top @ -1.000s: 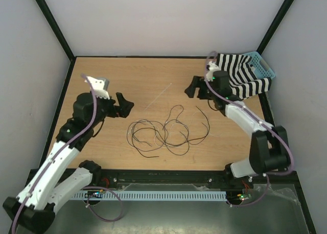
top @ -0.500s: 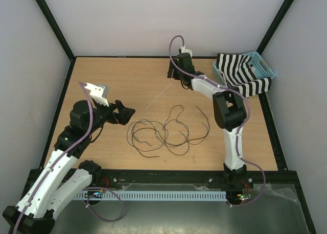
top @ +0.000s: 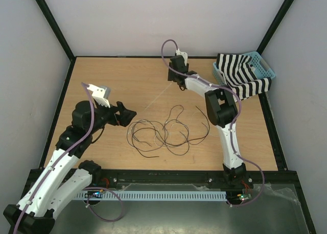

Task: Zip-tie the wires
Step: Pick up the ribbon at the center of the board.

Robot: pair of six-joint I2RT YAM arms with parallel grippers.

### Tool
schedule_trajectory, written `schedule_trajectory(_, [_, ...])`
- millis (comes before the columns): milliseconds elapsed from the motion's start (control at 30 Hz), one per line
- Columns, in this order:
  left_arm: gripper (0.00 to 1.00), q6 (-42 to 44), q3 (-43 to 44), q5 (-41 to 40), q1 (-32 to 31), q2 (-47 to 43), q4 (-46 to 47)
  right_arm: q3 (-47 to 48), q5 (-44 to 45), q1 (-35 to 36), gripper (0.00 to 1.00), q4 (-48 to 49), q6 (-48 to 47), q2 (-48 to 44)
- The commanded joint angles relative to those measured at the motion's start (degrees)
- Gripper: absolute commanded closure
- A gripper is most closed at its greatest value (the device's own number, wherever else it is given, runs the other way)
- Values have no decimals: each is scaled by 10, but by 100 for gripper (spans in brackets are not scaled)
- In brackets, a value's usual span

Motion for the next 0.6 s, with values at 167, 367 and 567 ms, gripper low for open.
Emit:
schedule_trajectory(167, [1,-17,-9,19,3,9,8,34,25,28,35,-16,-29,31])
schedule_trajectory(367, [1,-22,-12,18,3,10,8,34,41,34,42,-20,-24,41])
schedule_trajectory(567, [1,-18,-13,17,3,9,6,30,45,38,44,-23,-18,47])
